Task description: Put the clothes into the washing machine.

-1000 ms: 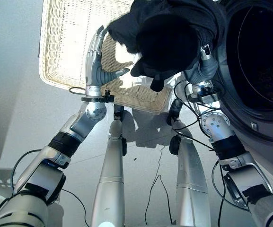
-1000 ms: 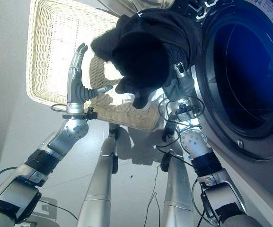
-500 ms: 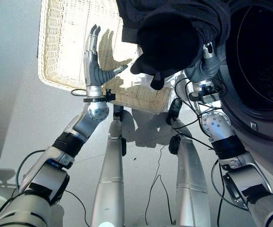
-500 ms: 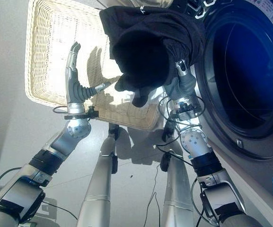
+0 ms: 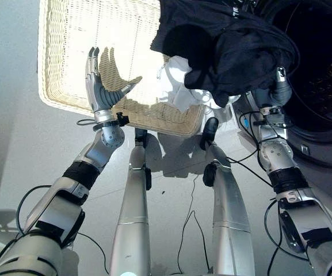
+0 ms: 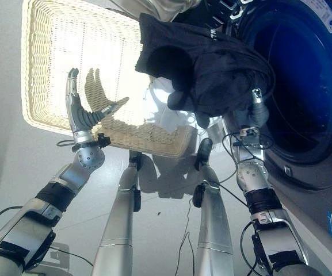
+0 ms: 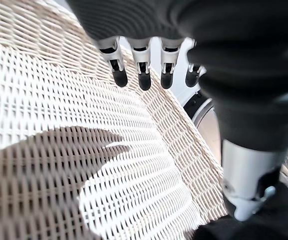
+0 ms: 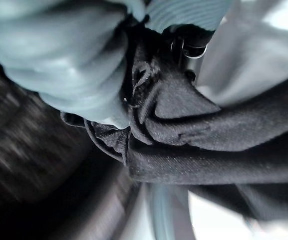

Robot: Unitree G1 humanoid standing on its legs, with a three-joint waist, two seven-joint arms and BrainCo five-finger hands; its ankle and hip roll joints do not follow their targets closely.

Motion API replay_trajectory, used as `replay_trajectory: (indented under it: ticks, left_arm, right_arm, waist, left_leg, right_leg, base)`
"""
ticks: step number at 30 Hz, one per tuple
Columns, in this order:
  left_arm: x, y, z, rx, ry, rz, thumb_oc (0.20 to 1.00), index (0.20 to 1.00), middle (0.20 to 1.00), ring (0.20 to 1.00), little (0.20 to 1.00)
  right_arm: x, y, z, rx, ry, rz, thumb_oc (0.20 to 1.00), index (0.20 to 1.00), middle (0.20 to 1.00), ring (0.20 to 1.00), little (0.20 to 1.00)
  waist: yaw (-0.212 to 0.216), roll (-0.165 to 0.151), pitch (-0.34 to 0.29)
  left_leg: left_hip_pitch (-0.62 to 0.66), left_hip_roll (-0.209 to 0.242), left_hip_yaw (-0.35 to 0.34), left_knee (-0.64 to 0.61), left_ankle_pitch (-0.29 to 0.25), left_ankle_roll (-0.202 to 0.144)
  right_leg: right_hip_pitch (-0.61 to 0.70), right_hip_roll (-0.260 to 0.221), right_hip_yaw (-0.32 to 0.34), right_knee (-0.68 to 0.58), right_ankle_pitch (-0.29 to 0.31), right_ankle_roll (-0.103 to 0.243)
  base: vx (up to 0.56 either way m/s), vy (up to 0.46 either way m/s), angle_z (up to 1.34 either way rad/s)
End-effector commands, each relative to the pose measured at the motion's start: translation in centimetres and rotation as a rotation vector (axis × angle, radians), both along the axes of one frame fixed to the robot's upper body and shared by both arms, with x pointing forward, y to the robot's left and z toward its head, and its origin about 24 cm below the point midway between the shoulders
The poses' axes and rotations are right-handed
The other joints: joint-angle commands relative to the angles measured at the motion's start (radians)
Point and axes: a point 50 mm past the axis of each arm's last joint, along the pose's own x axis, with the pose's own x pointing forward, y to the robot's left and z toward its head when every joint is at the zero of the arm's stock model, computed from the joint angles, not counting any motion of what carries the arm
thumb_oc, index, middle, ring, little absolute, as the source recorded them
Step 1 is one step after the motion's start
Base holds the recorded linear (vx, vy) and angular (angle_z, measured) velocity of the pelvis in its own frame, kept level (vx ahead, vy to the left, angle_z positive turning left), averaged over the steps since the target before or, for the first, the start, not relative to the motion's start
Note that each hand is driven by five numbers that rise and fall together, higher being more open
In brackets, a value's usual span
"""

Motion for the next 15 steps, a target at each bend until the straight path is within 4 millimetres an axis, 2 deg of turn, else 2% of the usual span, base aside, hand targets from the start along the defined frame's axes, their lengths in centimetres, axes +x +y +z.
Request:
replay_trajectory:
  ticks: [1,2,8,10,11,12,15]
  left_arm:
    - [0.0,0.1,1.4,-0.097,-0.079,0.011,1.000,1.000,1.000,1.000,1.000]
    - [0.3,0.4,1.2,-0.103,-0.042,0.017,1.000,1.000,1.000,1.000,1.000]
    - [1.3,1.8,0.9,-0.151,0.052,0.053,1.000,1.000,1.000,1.000,1.000]
    - [1.6,2.2,0.8,-0.155,0.076,0.065,1.000,1.000,1.000,1.000,1.000]
    - [1.8,2.4,0.7,-0.137,0.098,0.072,1.000,1.000,1.000,1.000,1.000]
    - [1.8,2.5,0.5,-0.131,0.107,0.076,1.000,1.000,1.000,1.000,1.000]
    - [1.3,3.2,-1.3,-0.092,0.144,0.098,1.000,1.000,1.000,1.000,1.000]
  right_arm:
    - [-1.4,-4.0,1.6,0.084,-0.041,-0.153,0.200,0.200,0.200,0.200,0.200]
    - [-1.4,-4.7,1.3,0.110,0.003,-0.186,0.200,0.200,0.200,0.200,0.200]
    - [-0.5,-6.0,1.2,0.140,0.182,-0.289,0.200,0.200,0.200,0.200,0.200]
    - [-0.3,-6.8,1.2,0.134,0.284,-0.394,0.200,0.200,0.200,0.200,0.200]
    - [-0.6,-8.4,2.5,0.147,0.358,-0.528,0.200,0.200,0.200,0.200,0.200]
    - [-0.9,-9.1,3.6,0.172,0.360,-0.573,0.200,0.200,0.200,0.200,0.200]
    - [-3.9,-12.6,9.4,0.274,0.318,-0.889,0.200,0.200,0.200,0.200,0.200]
  waist:
    - [-0.029,0.048,-0.014]
    - [-0.033,0.046,-0.014]
    - [-0.041,0.041,-0.014]
    - [-0.040,0.042,-0.014]
    - [-0.039,0.043,-0.014]
    - [-0.038,0.043,-0.014]
    - [-0.030,0.038,-0.014]
  left_leg:
    - [-0.002,-0.110,0.050,-0.011,0.034,0.087]
    - [-0.003,-0.108,0.051,-0.009,0.033,0.086]
    - [0.001,-0.099,0.060,-0.013,0.030,0.080]
    - [-0.002,-0.095,0.060,-0.013,0.031,0.077]
    - [0.000,-0.095,0.055,-0.005,0.027,0.076]
    - [0.000,-0.095,0.052,-0.001,0.023,0.076]
    - [-0.006,-0.086,0.043,0.025,-0.004,0.079]
  right_leg:
    - [0.037,0.097,-0.077,-0.026,0.070,0.096]
    - [0.036,0.099,-0.073,-0.025,0.069,0.095]
    - [0.036,0.104,-0.066,-0.030,0.068,0.093]
    - [0.032,0.107,-0.063,-0.029,0.068,0.089]
    - [0.034,0.112,-0.056,-0.030,0.070,0.086]
    - [0.035,0.113,-0.054,-0.030,0.071,0.086]
    - [0.042,0.113,-0.059,-0.015,0.056,0.083]
  base:
    - [0.00,0.010,-0.09]
    - [0.00,0.008,-0.09]
    - [0.00,0.009,-0.05]
    - [0.01,0.008,-0.05]
    - [0.01,-0.018,-0.04]
    - [0.01,-0.024,-0.03]
    - [0.00,-0.016,-0.01]
